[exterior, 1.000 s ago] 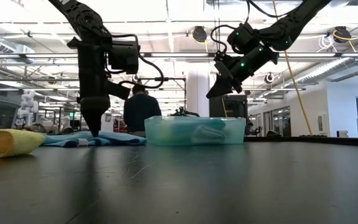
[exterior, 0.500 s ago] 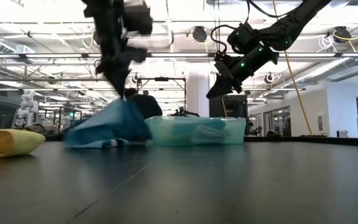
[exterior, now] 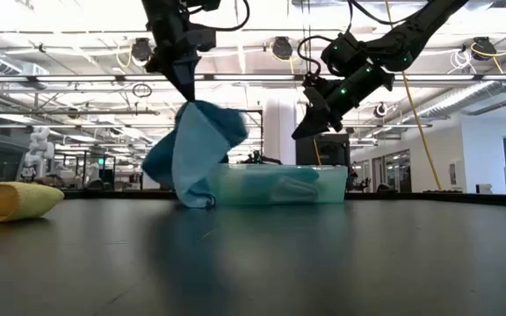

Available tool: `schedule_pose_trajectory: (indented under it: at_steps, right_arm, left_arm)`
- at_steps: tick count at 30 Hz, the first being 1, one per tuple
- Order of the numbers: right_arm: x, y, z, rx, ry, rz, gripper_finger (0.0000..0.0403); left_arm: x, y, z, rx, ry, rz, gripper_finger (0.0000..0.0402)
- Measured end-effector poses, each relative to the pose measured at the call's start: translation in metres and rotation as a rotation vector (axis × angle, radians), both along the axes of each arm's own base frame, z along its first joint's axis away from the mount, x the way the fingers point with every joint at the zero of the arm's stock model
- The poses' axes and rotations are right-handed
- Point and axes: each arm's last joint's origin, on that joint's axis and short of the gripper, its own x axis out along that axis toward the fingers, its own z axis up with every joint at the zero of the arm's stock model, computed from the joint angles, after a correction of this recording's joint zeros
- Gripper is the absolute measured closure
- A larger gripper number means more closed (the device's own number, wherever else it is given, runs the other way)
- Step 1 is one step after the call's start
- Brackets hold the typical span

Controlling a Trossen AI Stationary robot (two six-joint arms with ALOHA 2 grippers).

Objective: Fold microfiber towels
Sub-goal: Fold the blue microfiber towel

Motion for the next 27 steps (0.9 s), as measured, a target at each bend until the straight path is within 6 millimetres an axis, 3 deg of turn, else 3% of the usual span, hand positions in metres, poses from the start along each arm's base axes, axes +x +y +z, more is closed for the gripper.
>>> schedule_pose_trajectory:
  at_steps: [7, 17, 23, 27]
  right_arm:
    - [0.004, 0.008, 0.0, 0.065, -0.037, 0.128, 0.0403]
    - [0.022, 0.038, -0.001, 0.084, -0.032, 0.251, 0.0403]
    - [0.025, 0.049, 0.002, 0.084, -0.032, 0.285, 0.0403]
    - [0.021, 0.059, 0.017, 0.06, -0.065, 0.309, 0.0403]
  left_arm:
    - [0.003, -0.017, -0.009, -0.032, 0.005, 0.034, 0.0401]
    - [0.006, -0.036, -0.011, 0.031, -0.017, 0.144, 0.0401]
    - [0.01, -0.046, 0.016, 0.102, -0.115, 0.162, 0.0401]
    - [0.013, -0.049, 0.054, 0.23, -0.216, 0.158, 0.0401]
